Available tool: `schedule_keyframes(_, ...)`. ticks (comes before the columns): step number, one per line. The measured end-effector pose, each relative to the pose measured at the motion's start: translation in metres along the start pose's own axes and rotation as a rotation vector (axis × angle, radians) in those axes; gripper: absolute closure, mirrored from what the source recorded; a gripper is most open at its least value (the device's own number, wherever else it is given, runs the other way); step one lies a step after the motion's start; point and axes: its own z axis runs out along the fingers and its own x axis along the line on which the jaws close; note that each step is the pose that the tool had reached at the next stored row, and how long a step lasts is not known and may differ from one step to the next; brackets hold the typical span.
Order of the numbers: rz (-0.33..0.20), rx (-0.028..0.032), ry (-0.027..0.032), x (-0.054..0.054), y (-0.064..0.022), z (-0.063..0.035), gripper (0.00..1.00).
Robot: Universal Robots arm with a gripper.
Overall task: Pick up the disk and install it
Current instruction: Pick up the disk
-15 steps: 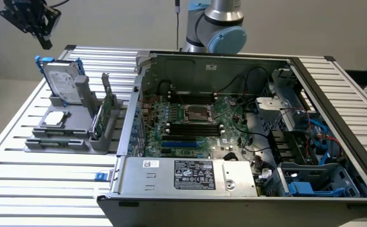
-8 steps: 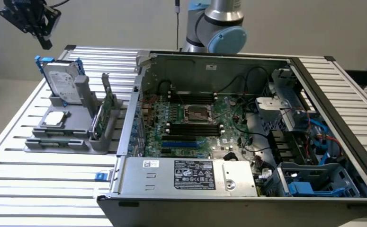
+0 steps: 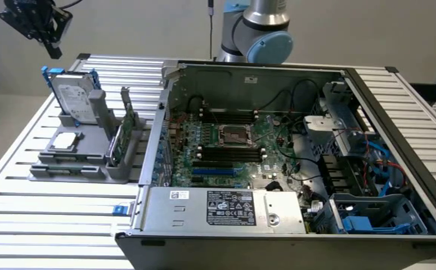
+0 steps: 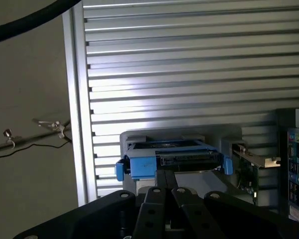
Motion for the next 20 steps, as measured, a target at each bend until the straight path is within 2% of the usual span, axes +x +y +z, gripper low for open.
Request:
schedule_keyframes(12, -0.191, -0.0022, 0.0097, 0.0, 0.0, 0.0002, 0.89)
schedule_keyframes(20, -0.335, -0.0036, 0.0136, 0.0, 0.0, 0.0008, 0.89)
